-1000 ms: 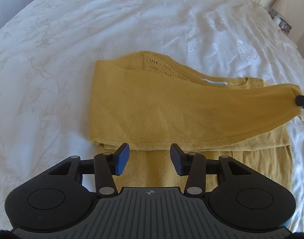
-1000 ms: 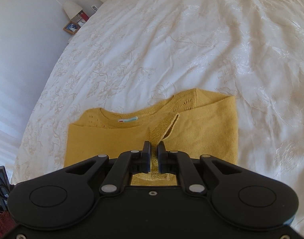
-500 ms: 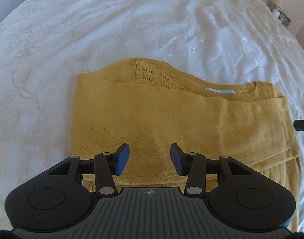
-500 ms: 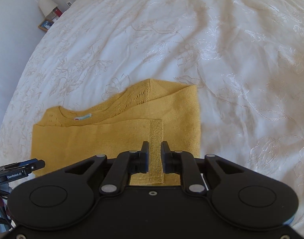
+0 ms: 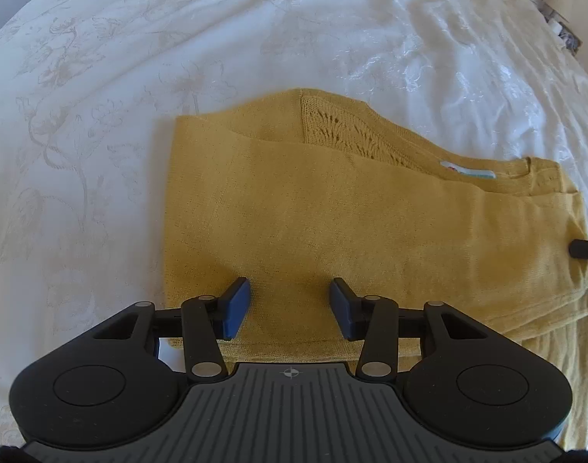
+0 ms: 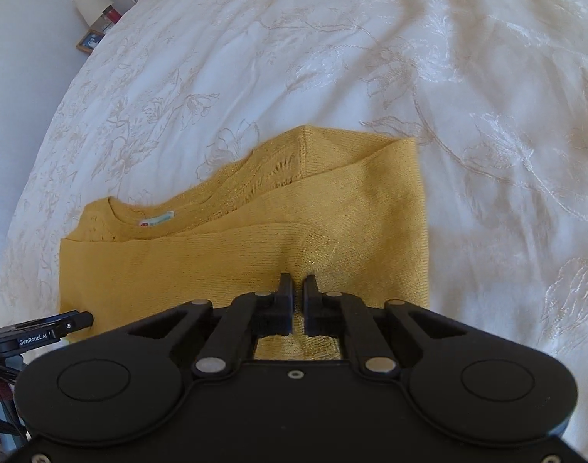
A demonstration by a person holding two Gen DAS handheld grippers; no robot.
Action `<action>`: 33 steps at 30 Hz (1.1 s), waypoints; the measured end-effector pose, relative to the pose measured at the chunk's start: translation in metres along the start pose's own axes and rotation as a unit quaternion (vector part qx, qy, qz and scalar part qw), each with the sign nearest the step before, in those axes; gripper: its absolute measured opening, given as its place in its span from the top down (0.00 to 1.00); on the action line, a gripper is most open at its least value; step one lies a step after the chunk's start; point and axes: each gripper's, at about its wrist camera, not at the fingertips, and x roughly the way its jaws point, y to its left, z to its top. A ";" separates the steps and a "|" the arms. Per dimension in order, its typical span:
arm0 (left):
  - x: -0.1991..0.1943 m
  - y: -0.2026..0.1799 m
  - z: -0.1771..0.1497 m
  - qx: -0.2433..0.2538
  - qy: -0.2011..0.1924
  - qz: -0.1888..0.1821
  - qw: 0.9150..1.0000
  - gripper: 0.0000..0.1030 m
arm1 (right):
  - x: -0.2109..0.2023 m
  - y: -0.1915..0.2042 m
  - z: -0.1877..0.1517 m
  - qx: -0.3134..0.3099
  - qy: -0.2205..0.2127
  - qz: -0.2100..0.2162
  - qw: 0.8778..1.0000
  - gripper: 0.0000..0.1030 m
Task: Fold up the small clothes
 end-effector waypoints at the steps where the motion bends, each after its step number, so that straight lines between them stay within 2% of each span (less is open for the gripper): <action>1: -0.005 0.001 0.001 -0.001 -0.005 -0.002 1.000 0.57 | -0.008 0.008 0.000 -0.021 -0.008 0.000 1.000 0.89; 5: -0.024 -0.001 0.009 0.003 -0.041 -0.010 0.999 0.54 | -0.040 0.022 0.003 -0.063 -0.047 -0.027 0.997 0.89; 6: -0.024 -0.001 0.011 0.006 -0.043 -0.008 0.999 0.50 | -0.040 0.018 0.004 -0.061 -0.045 -0.036 0.997 0.89; 9: -0.011 0.002 0.019 0.009 -0.036 0.008 0.999 0.50 | -0.023 0.007 0.005 -0.052 -0.022 -0.053 0.997 0.88; 10: -0.007 0.004 0.021 0.010 -0.034 0.016 0.999 0.50 | -0.015 0.005 0.005 -0.051 -0.014 -0.062 0.997 0.81; 12: 0.003 0.009 0.022 0.010 -0.024 0.033 0.999 0.50 | -0.008 0.004 0.004 -0.049 -0.012 -0.083 0.995 0.79; 14: 0.007 0.016 0.021 0.006 -0.017 0.039 0.999 0.50 | -0.011 0.007 0.003 -0.043 -0.028 -0.092 0.994 0.64; 15: 0.008 0.020 0.020 0.004 -0.016 0.040 0.999 0.50 | -0.015 0.008 0.001 -0.044 -0.040 -0.096 0.994 0.46; 16: 0.009 0.022 0.019 0.003 -0.016 0.038 0.999 0.49 | -0.019 0.011 -0.001 -0.048 -0.053 -0.100 0.992 0.33; 18: 0.009 0.025 0.018 0.001 -0.016 0.026 1.000 0.45 | -0.024 0.020 -0.004 -0.065 -0.072 -0.102 0.990 0.29; 20: 0.010 0.026 0.019 -0.002 -0.016 0.017 1.000 0.35 | -0.024 0.031 -0.006 -0.089 -0.080 -0.101 0.988 0.23; 22: 0.012 0.021 0.022 0.001 -0.019 0.012 1.000 0.21 | -0.020 0.042 -0.008 -0.112 -0.086 -0.098 0.985 0.12; 25: 0.017 0.011 0.026 0.009 -0.029 0.019 0.999 0.14 | -0.007 0.055 -0.008 -0.127 -0.075 -0.078 0.986 0.10; 28: 0.024 0.009 0.031 0.010 -0.033 0.031 0.999 0.12 | 0.006 0.061 -0.009 -0.141 -0.063 -0.072 0.985 0.09; 33: 0.030 0.035 0.038 -0.041 -0.037 0.063 0.996 0.10 | 0.021 0.037 -0.006 -0.099 -0.036 -0.121 0.987 0.09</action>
